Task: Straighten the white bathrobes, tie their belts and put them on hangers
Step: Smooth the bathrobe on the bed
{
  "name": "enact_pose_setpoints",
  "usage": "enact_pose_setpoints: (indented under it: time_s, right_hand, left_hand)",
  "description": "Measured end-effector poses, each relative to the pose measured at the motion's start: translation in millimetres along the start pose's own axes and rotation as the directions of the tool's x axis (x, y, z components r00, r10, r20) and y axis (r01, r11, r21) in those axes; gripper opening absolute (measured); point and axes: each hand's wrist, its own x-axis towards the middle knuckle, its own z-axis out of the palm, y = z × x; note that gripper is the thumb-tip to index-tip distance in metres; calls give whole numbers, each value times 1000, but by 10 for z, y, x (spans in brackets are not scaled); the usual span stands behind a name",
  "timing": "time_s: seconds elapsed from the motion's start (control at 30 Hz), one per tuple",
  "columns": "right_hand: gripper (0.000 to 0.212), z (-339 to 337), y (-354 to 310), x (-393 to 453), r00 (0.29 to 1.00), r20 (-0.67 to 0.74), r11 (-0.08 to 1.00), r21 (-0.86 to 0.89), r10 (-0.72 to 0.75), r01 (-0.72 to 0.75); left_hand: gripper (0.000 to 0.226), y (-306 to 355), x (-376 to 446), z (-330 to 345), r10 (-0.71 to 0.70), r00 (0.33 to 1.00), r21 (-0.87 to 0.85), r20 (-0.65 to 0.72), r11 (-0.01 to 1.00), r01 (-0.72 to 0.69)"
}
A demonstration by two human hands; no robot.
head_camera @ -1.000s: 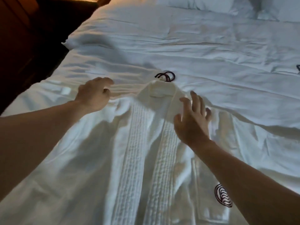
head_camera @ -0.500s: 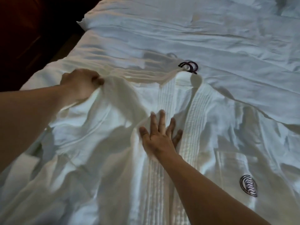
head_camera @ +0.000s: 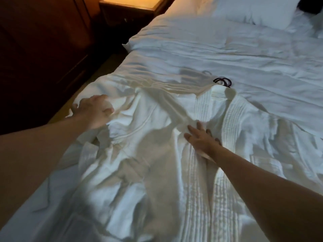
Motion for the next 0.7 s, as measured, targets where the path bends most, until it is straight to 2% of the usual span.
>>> enact_pose_setpoints:
  time_s: [0.1,0.2,0.3,0.37,0.43,0.5,0.57,0.6,0.7]
  right_hand:
    - [57,81,-169,-202,990,-137,1000,-12,-6,4]
    - [60,285,-441,-383,964,-254,997,-1,-74,76]
    - [63,446,-819,-403,946,-260,980,-85,-195,179]
    - [64,559,-1098,-315,941,-238,968,-131,-239,213]
    - [64,670,-1347,-184,946,-205,963,-152,-250,222]
    - [65,727,-1529,-18,960,-190,974,-125,-208,186]
    - [67,810,-1715,164,985,-164,999,6,-48,50]
    - [69,878,-1799,241,990,-135,998,62,41,-33]
    - [75,1065,-1831,341,983,-63,984,37,174,-172]
  left_hand:
    - [56,-155,-184,-78,40,999,-31,25,999,-39]
    - [59,-300,-238,-145,69,997,-111,31,992,-65]
    - [66,-419,-144,-133,95,994,-162,44,983,-87]
    - [85,-507,-11,-87,129,984,-226,121,969,-99]
    - [96,-567,139,-38,198,960,-170,197,971,-165]
    - [80,-586,279,49,290,935,-75,204,957,-280]
    - [39,-657,458,26,352,925,-36,141,936,-351]
    - [29,-726,542,-25,345,934,-37,91,939,-343]
    - [26,-909,871,-249,249,945,-101,-212,956,-275]
